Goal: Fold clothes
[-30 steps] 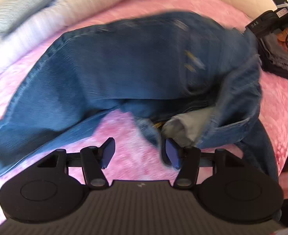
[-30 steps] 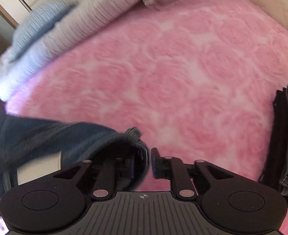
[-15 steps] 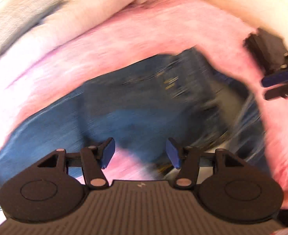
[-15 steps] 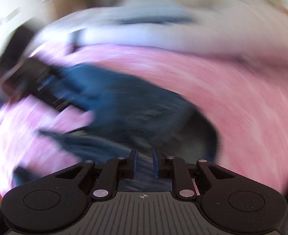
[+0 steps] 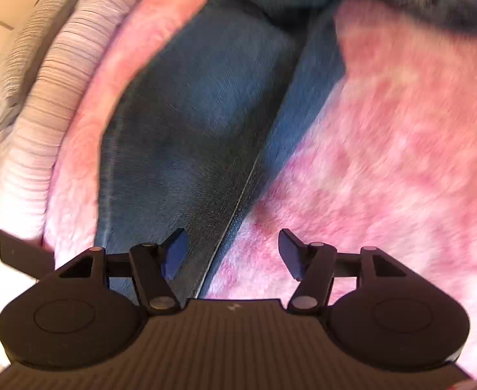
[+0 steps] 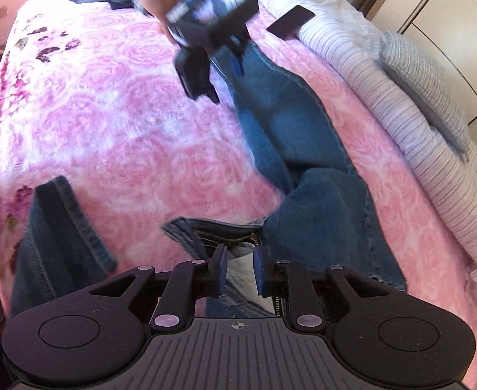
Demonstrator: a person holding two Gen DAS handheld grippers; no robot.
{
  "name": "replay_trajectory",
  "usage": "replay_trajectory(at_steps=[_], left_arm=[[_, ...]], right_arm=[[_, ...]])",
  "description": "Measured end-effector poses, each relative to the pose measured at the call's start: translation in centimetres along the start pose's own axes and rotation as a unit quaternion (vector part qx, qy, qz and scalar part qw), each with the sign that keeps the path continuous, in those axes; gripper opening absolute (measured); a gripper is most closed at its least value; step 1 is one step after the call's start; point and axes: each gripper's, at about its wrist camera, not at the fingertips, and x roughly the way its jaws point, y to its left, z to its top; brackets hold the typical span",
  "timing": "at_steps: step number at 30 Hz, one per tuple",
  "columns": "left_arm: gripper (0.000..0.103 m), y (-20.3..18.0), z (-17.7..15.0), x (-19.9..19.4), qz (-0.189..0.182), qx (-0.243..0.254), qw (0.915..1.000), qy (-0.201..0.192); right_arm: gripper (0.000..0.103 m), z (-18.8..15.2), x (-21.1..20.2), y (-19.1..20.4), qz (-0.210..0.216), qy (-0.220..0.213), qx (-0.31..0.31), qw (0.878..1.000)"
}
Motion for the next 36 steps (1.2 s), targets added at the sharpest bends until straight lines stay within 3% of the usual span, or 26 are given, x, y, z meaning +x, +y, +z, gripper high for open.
replay_trajectory(at_steps=[5, 11, 16, 20, 25, 27, 32, 35, 36], left_arm=[[0.059, 0.4, 0.0, 0.9, -0.010, 0.008, 0.9998, -0.017], [0.058, 1.3, -0.9, 0.8, -0.019, -0.028, 0.9992, -0.023], [0.057, 0.5, -0.4, 0.5, -0.014, -0.024, 0.9993, -0.025], [0.058, 0.4, -0.3, 0.8, -0.009, 0.002, 0.9995, -0.029], [0.058, 0.1, -1.0, 0.5, 0.020, 0.064, 0.9970, -0.038], [0.058, 0.3, -1.8, 0.4, 0.026, 0.064, 0.9970, -0.035], [0.058, 0.8, -3.0, 1.0, 0.024, 0.059, 0.9977, -0.025], [0.058, 0.7, -2.6, 1.0, 0.025, 0.070, 0.9969, -0.026], [0.058, 0.9, -2.5, 0.8, 0.025, 0.064, 0.9972, -0.028]], right_arm=[[0.020, 0.8, -0.2, 0.8, 0.012, 0.036, -0.025, 0.999], [0.020, 0.4, -1.2, 1.0, 0.034, 0.055, -0.041, 0.997], [0.020, 0.0, -0.2, 1.0, 0.017, 0.056, -0.078, 0.995], [0.020, 0.1, 1.9, 1.2, 0.020, 0.051, -0.131, 0.990], [0.020, 0.0, 3.5, 1.0, 0.003, 0.062, -0.215, 0.975], [0.020, 0.3, 2.6, 0.2, -0.009, 0.047, -0.206, 0.977], [0.020, 0.0, 3.6, -0.1, 0.046, 0.066, -0.210, 0.974], [0.085, -0.6, 5.3, 0.7, 0.089, 0.099, -0.235, 0.963], [0.086, -0.7, 5.7, 0.9, 0.095, 0.108, -0.238, 0.961]])
